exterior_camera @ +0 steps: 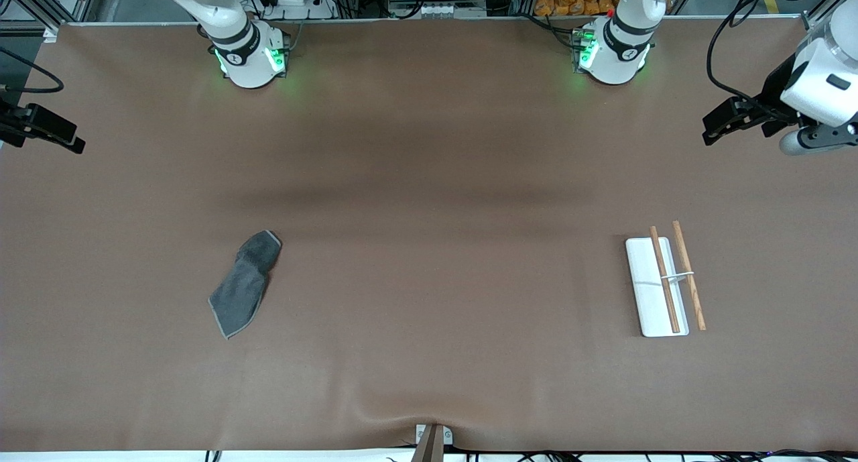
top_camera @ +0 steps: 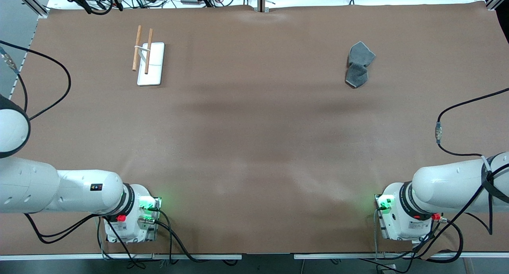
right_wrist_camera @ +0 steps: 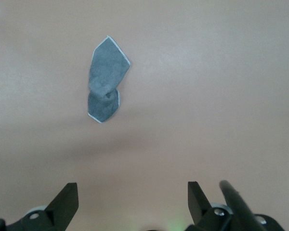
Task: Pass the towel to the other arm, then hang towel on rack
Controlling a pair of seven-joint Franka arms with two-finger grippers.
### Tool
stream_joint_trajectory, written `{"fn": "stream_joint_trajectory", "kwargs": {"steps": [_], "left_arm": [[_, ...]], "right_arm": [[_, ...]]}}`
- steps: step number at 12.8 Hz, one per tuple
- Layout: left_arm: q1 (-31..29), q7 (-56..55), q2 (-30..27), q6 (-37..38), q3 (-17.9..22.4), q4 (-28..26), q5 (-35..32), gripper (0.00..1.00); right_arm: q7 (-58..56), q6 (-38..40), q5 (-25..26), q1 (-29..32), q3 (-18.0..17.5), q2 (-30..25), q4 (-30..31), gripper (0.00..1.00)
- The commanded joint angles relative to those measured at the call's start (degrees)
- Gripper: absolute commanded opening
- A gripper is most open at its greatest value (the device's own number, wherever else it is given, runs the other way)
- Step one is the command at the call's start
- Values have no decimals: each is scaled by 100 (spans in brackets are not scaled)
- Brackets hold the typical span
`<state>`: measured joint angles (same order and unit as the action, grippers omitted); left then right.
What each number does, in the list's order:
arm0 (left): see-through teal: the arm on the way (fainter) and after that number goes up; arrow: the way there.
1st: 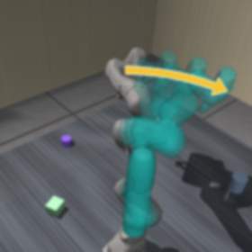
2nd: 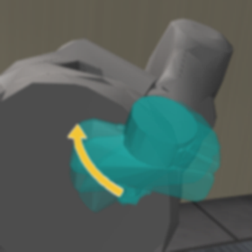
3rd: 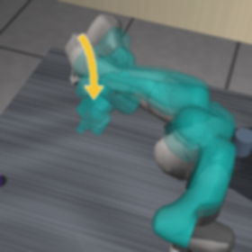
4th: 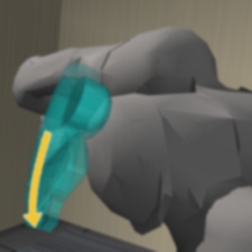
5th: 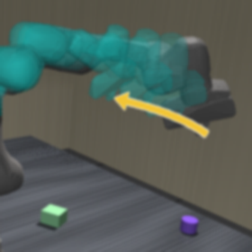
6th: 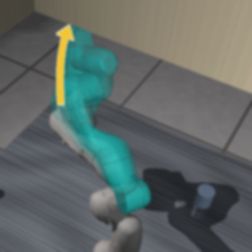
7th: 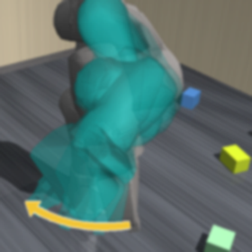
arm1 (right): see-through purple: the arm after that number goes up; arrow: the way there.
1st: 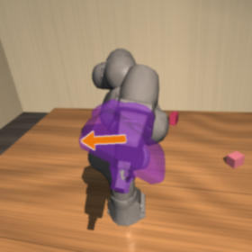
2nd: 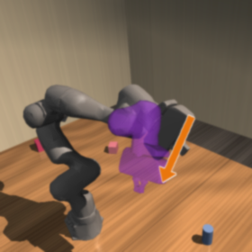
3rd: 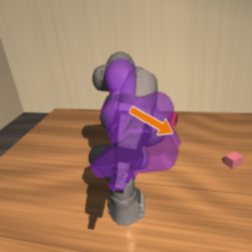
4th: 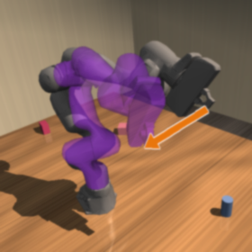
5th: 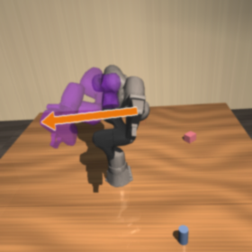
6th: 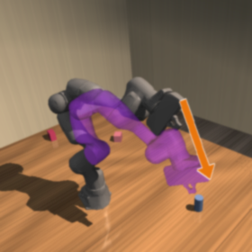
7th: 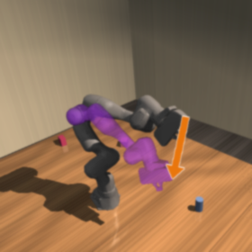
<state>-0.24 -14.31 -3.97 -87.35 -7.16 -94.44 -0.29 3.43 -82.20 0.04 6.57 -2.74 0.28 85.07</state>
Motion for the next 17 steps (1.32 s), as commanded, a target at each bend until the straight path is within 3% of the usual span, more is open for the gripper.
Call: {"fn": "stream_joint_trajectory", "kwargs": {"steps": [1, 17], "left_arm": [[24, 112, 63, 43, 13, 118, -94, 100], [-28, 139, 125, -283, 13, 48, -103, 100]], "right_arm": [[-18, 72, 66, 55, -34, -72, -8, 100], [-27, 73, -4, -15, -60, 86, 211, 100]]}}
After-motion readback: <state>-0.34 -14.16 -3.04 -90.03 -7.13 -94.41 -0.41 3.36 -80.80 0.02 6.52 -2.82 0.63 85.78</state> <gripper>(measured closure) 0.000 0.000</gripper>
